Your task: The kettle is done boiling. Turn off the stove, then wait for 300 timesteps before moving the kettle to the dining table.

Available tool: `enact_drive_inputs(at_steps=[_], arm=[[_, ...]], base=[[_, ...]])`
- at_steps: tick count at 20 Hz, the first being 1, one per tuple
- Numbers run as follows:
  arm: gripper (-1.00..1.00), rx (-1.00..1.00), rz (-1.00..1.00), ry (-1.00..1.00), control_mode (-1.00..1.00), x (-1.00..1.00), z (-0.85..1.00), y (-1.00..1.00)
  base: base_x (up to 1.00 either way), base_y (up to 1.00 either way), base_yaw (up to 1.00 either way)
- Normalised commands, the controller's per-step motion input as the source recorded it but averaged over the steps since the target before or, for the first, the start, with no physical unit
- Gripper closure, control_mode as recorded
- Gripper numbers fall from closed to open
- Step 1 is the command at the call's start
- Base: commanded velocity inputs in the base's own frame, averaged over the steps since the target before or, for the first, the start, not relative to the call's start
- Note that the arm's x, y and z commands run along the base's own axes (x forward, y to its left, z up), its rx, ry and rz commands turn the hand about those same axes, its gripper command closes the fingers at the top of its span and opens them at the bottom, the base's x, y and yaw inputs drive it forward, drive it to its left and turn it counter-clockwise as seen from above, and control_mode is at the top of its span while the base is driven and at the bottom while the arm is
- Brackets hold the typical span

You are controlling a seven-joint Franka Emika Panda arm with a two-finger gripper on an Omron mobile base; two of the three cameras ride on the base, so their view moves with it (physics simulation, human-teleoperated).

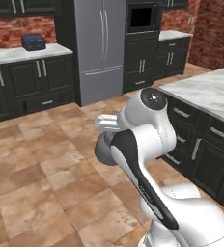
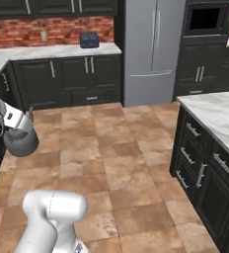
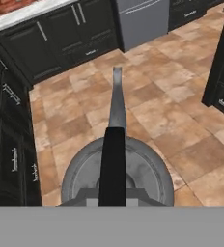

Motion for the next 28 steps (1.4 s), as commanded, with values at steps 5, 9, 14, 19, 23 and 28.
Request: enact_drive_inputs(at_steps=[5, 9, 14, 19, 23, 28], arm=[[1.00, 0.00, 0.00, 0.00, 1.00, 0.00, 0.00, 0.00], [1.00, 0.00, 0.00, 0.00, 1.00, 0.00, 0.00, 0.00], [1.00, 0.00, 0.00, 0.00, 1.00, 0.00, 0.00, 0.00], [1.00, 0.00, 0.00, 0.00, 1.00, 0.00, 0.00, 0.00], [1.00, 0.00, 0.00, 0.00, 1.00, 0.00, 0.00, 0.00], [1.00, 0.00, 0.00, 0.00, 1.00, 0.00, 0.00, 0.00]], base=[[0.80, 0.00, -0.35], [0.91, 0.00, -0.33], [0.93, 0.00, -0.32], [0.92, 0.00, -0.32], [0.88, 0.04, -0.33], [0.79, 0.29, -0.36]])
